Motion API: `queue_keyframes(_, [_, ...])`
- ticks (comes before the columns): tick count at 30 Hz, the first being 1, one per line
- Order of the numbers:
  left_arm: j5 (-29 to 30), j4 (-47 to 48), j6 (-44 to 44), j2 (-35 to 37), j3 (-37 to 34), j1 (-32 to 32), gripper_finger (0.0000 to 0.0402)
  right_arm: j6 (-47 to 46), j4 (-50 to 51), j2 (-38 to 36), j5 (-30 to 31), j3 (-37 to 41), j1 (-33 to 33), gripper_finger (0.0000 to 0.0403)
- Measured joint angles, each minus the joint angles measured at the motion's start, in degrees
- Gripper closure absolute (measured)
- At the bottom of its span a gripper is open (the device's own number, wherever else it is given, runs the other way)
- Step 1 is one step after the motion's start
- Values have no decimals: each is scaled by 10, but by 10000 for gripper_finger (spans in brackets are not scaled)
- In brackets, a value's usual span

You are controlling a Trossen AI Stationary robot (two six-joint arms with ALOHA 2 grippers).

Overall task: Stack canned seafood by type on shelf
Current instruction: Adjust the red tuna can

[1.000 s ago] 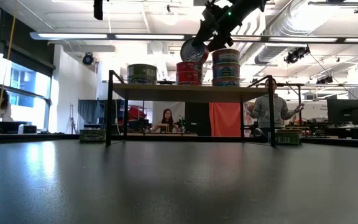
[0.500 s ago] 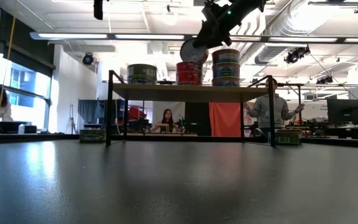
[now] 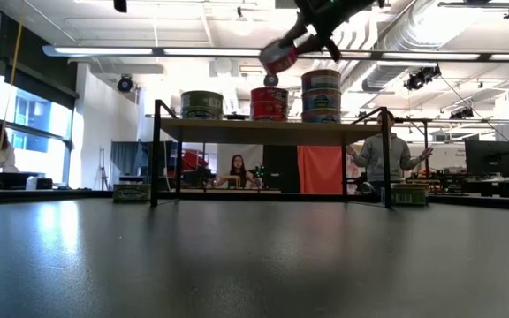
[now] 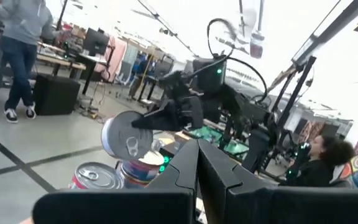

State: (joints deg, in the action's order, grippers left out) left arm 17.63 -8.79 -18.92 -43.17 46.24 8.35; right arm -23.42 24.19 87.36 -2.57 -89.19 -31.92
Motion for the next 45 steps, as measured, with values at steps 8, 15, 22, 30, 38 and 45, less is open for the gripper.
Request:
queue_keyframes(8, [-19, 53, 1, 23, 0, 4, 402, -174, 15, 4, 34, 0, 12, 287])
queue_keyframes(15, [-51, 68, 12, 27, 0, 4, 402, -328, 8, 19, 161, 1, 23, 287])
queue_keyframes(22, [-67, 81, 17, 27, 0, 4, 401, -395, -2, 45, 191, 1, 46, 287])
queue_keyframes(30, [-109, 82, 17, 27, 0, 4, 401, -445, -9, 46, 245, 1, 79, 251])
queue_keyframes(38, [-116, 105, 35, 43, 0, 4, 401, -487, 17, 40, 319, 0, 144, 267])
queue_keyframes(45, [-116, 153, 42, 73, 0, 4, 402, -547, 44, 28, 407, 0, 202, 266])
